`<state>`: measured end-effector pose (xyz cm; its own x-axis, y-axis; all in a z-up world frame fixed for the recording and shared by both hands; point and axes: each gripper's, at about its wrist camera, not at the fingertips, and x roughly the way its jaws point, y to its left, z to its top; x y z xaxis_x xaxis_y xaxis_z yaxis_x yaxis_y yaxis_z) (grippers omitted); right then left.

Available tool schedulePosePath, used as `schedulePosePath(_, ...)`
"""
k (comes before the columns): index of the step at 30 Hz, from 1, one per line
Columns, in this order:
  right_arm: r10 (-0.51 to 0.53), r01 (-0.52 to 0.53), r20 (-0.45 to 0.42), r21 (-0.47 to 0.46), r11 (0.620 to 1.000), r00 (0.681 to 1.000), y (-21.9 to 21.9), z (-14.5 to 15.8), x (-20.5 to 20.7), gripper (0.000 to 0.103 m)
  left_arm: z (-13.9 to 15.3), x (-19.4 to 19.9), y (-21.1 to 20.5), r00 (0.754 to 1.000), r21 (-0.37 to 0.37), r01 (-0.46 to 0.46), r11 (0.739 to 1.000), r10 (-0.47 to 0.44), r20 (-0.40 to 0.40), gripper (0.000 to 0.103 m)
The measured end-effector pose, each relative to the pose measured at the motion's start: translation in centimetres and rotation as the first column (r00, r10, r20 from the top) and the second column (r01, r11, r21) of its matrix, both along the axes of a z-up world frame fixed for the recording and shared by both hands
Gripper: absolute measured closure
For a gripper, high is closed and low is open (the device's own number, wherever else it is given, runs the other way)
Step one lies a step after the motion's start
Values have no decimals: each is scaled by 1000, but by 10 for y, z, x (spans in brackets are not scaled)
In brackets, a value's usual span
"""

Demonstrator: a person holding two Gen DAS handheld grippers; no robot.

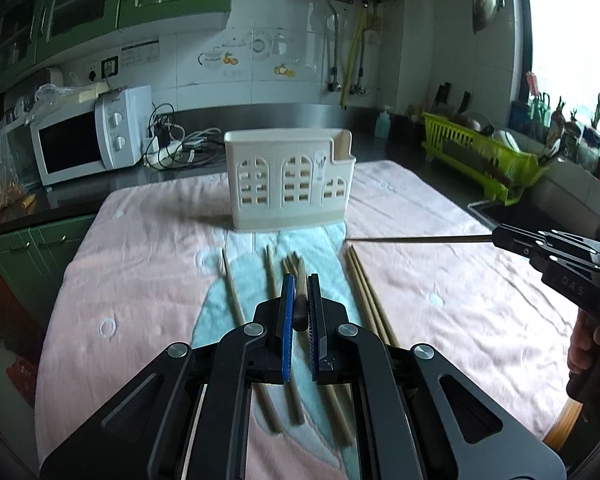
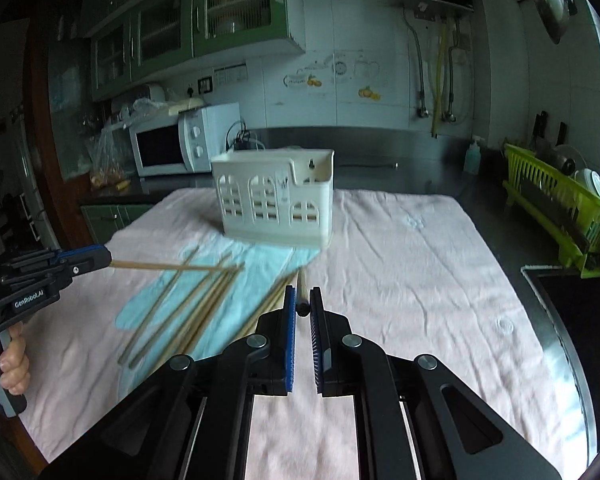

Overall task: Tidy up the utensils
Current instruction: 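Lift the held chopsticks with both grippers and carry them toward the white utensil holder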

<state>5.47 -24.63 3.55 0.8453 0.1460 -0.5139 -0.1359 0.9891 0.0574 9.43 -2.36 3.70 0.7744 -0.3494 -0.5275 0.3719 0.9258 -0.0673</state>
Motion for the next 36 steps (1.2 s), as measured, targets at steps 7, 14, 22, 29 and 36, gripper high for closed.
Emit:
schedulePosePath(7, 13, -13, 55, 5, 1000, 998, -2, 20, 23, 96, 10, 13, -2, 1000, -5, -9, 1000, 9, 17, 98)
schedulePosePath(14, 30, -29, 121, -10, 1000, 992, 2, 40, 51, 96, 13, 27, -3, 1000, -19, -21, 1000, 21, 17, 98)
schedulePosePath(22, 61, -58, 134, -29, 998, 989, 5, 57, 78, 96, 21, 41, -2, 998, -57, -33, 998, 36, 43, 98)
schedulePosePath(29, 70, -69, 131, -16, 998, 989, 1, 65, 88, 96, 38, 47, 0, 997, -73, -37, 997, 42, 67, 98)
schedulePosePath(36, 98, -97, 128, -11, 995, 987, -3, 83, 97, 96, 63, 61, 0, 995, -80, -28, 996, 35, 91, 98)
